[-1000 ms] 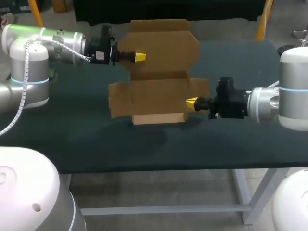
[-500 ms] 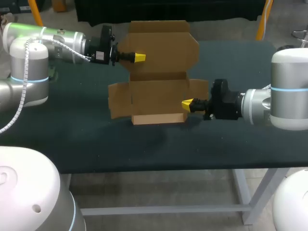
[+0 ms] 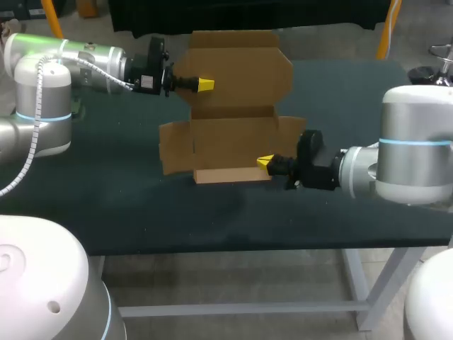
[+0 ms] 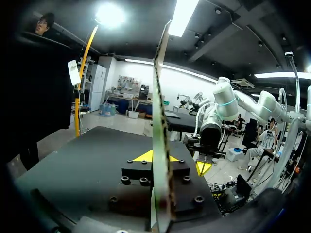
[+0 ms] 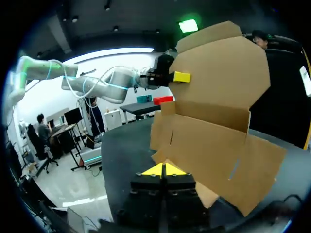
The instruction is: Assemble the packaging by folding the flat box into shape, placing the metal phone stand inside, and closing the box properly
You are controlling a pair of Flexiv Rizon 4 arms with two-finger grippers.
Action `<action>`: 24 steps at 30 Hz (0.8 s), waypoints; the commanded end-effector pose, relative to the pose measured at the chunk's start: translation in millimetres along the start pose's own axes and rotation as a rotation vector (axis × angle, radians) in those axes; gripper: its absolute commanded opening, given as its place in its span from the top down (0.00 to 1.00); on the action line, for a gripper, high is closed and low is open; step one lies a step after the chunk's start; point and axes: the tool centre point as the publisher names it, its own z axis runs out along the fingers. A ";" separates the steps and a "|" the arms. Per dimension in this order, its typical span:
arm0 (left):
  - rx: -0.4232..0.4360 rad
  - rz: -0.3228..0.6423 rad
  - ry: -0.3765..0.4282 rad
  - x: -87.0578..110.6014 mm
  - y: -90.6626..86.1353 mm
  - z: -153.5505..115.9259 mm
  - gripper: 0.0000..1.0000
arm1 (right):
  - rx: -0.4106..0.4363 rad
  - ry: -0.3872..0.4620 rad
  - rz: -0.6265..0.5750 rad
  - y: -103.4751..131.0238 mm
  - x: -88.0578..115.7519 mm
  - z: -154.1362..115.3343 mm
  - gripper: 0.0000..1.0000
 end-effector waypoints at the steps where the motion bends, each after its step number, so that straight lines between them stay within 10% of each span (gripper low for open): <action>1: -0.001 0.000 0.005 -0.7 1.1 -1.5 1.00 | -0.026 -0.050 -0.002 -10.2 4.3 28.0 1.00; 24: -0.010 0.028 0.007 -1.5 8.5 -0.7 1.00 | -0.022 -0.085 0.042 -38.3 -20.7 70.2 1.00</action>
